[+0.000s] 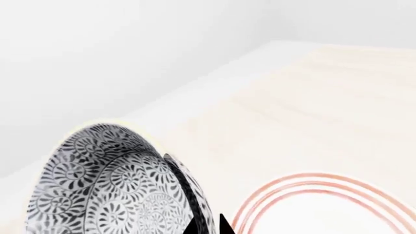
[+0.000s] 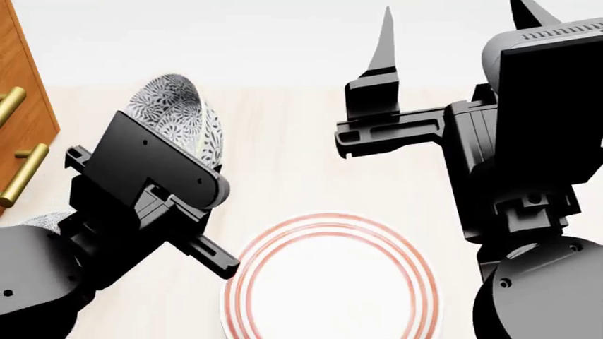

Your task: Put the bowl at the front on the plate.

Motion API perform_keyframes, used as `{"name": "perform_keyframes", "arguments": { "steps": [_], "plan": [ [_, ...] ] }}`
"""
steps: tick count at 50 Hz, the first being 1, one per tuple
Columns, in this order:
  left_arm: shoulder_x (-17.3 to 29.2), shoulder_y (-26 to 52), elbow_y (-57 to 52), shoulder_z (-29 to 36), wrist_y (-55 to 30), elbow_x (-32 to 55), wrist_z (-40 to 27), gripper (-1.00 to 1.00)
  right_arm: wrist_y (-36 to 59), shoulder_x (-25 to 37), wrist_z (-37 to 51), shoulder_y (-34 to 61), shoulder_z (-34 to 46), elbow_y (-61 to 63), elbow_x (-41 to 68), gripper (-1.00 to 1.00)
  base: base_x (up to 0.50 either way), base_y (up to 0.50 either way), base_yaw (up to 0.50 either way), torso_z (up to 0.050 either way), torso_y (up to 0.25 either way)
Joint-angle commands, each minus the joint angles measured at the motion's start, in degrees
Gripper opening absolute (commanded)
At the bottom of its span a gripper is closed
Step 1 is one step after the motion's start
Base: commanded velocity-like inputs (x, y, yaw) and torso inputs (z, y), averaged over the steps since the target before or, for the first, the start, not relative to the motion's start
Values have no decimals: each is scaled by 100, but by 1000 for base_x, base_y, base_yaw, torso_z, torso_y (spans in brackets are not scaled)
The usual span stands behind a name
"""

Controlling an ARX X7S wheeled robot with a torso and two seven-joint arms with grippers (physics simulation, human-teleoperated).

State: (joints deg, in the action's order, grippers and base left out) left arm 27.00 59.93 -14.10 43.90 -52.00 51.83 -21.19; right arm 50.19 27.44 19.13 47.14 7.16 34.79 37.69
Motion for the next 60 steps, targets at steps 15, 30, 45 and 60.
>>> {"name": "perform_keyframes", "arguments": {
  "steps": [15, 30, 45, 60],
  "plan": [
    [-373, 360, 810, 345, 553, -644, 589, -100, -130, 18, -34, -29, 19, -7, 15, 100, 0, 0, 0, 0, 1],
    [-590, 523, 1231, 595, 827, -927, 919, -100, -57, 30, -18, 108, 4, 74, 129, 100, 0, 0, 0, 0, 1],
    [-933, 719, 2079, 925, 1275, -1366, 1346, -100, -78, 30, -37, 204, 37, 111, 170, 100, 0, 0, 0, 0, 0],
    [-1161, 805, 2802, 1169, 1614, -1669, 1652, -100, -163, 3, -74, 232, 46, 106, 214, 100, 0, 0, 0, 0, 1]
  ]
}}
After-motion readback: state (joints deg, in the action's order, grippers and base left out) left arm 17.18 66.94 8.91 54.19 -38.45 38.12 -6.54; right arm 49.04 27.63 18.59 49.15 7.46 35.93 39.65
